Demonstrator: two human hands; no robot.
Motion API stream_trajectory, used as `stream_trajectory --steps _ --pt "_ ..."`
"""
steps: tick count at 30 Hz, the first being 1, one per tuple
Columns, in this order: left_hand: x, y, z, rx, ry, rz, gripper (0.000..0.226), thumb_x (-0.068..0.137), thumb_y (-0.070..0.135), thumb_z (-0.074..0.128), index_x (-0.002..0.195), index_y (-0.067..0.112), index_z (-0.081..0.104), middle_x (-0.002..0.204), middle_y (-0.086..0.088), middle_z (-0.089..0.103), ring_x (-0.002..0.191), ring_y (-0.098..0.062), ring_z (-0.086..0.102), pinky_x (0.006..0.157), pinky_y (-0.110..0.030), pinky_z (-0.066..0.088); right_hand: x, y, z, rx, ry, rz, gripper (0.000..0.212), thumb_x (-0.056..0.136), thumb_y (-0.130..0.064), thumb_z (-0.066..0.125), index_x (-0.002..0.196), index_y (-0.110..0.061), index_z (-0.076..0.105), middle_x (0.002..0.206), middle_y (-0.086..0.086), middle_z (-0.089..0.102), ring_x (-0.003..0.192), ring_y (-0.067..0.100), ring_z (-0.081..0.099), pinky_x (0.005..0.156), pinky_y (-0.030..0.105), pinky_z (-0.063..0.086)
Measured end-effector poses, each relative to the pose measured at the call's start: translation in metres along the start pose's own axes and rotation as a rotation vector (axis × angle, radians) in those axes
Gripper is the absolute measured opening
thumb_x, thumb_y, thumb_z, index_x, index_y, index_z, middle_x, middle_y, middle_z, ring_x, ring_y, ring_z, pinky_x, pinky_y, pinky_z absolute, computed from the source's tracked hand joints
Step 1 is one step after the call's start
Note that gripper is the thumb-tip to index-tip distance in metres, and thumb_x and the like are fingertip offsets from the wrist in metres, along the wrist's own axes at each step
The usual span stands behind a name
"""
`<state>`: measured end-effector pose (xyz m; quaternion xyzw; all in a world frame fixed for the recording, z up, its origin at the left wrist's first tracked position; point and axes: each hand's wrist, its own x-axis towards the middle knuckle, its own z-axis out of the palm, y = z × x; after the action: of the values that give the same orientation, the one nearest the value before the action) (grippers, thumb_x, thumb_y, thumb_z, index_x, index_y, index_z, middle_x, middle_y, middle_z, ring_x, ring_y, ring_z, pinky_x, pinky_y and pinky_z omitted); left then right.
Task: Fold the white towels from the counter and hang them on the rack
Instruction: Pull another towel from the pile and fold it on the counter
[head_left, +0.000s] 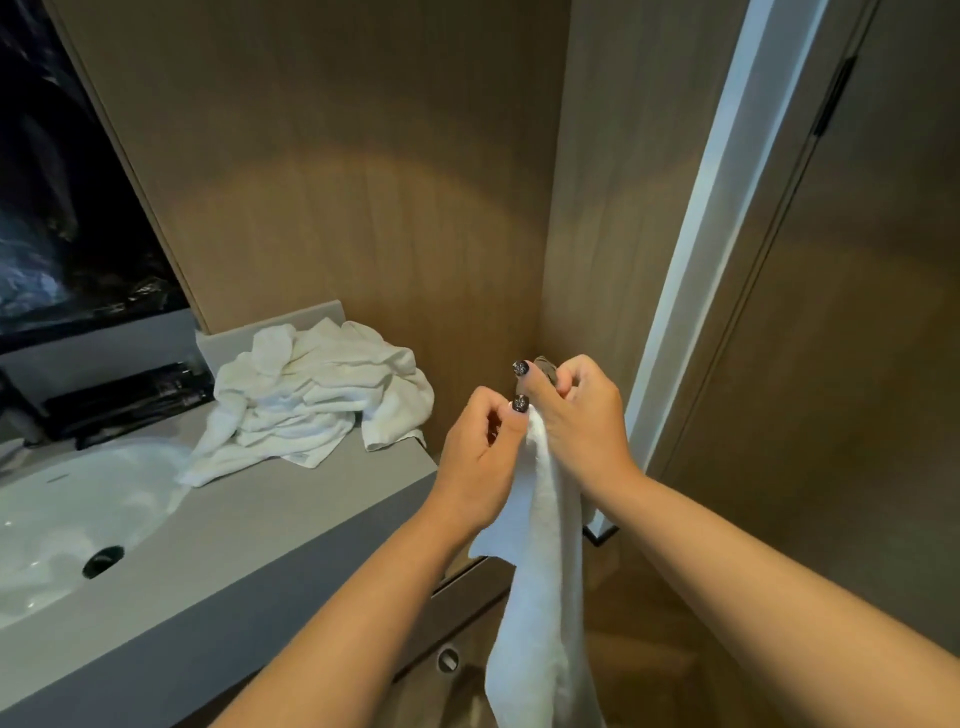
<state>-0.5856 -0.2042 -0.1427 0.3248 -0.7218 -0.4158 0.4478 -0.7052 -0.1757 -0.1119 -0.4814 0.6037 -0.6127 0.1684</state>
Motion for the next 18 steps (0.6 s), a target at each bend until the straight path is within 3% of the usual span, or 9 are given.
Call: stream_trajectory --steps 3,7,10,14,18 --pt "0.000 -0.012 -0.001 -0.006 0.028 0.000 0.039 0.092 0.050 0.042 0.079 0.014 0.044 0.066 0.014 0.042 0.063 -0.006 0.036 0.060 -0.027 0.034 0.001 0.011 0.018 -0.049 0.029 0.027 0.039 0.094 -0.037 0.058 0.069 -0.016 0.036 0.066 0.000 0.039 0.059 0.011 0.035 0.059 0.030 0.035" --pt "0.004 -0.026 -0.018 -0.044 0.120 -0.075 0.031 0.101 0.029 0.048 0.074 0.014 0.047 0.062 0.012 0.043 0.059 -0.005 0.036 0.057 -0.018 0.032 0.006 0.031 0.050 -0.022 -0.030 0.105 0.035 0.098 -0.033 0.054 0.077 -0.006 0.048 0.070 0.000 0.046 0.062 0.006 0.041 0.062 0.025 0.039" --pt "0.005 -0.042 -0.038 -0.184 0.205 -0.248 0.034 0.101 0.017 0.049 0.068 0.018 0.042 0.064 0.003 0.041 0.063 -0.012 0.037 0.059 -0.030 0.032 0.017 0.038 0.073 -0.076 -0.234 0.053 0.036 0.098 -0.023 0.054 0.071 0.000 0.053 0.063 0.000 0.047 0.058 0.004 0.040 0.059 0.025 0.036" --pt "-0.001 -0.068 -0.079 -0.360 0.325 -0.437 0.029 0.091 0.032 0.054 0.078 0.007 0.046 0.079 -0.008 0.047 0.076 -0.023 0.040 0.069 -0.039 0.031 0.031 0.049 0.094 -0.186 -0.620 0.009 0.048 0.099 -0.021 0.054 0.055 -0.012 0.037 0.052 -0.003 0.030 0.050 0.007 0.027 0.052 0.025 0.024" --pt "-0.006 -0.091 -0.130 -0.428 0.472 -0.501 0.016 0.102 0.018 0.049 0.089 0.012 0.057 0.084 -0.008 0.052 0.080 -0.022 0.045 0.069 -0.035 0.033 0.030 0.071 0.111 -0.136 -0.742 0.106 0.055 0.102 -0.026 0.049 0.054 -0.002 0.035 0.055 0.005 0.027 0.050 0.011 0.024 0.051 0.024 0.020"
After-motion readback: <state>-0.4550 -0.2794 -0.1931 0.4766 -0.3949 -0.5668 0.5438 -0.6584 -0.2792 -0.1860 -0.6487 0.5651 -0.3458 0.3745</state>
